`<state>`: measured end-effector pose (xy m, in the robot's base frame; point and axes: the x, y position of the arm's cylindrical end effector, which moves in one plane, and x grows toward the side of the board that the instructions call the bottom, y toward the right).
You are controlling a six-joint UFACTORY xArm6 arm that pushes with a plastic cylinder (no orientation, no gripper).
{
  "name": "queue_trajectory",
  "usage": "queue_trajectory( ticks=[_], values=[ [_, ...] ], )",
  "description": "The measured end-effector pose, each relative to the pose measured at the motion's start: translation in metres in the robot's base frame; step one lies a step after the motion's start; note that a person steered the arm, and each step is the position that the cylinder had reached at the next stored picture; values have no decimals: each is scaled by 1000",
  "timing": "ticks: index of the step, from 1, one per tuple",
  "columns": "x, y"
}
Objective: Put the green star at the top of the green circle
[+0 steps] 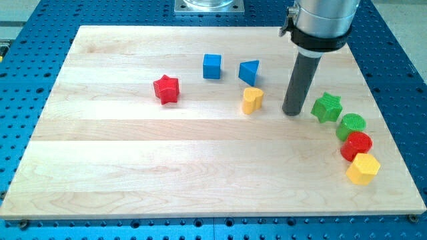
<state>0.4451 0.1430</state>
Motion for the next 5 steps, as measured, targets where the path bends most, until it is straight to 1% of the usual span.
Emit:
queue_trajectory(
  ticks=[2,3,4,5],
  values=[
    [1,60],
    [-8,68],
    [-13,2],
    [22,-79]
  ],
)
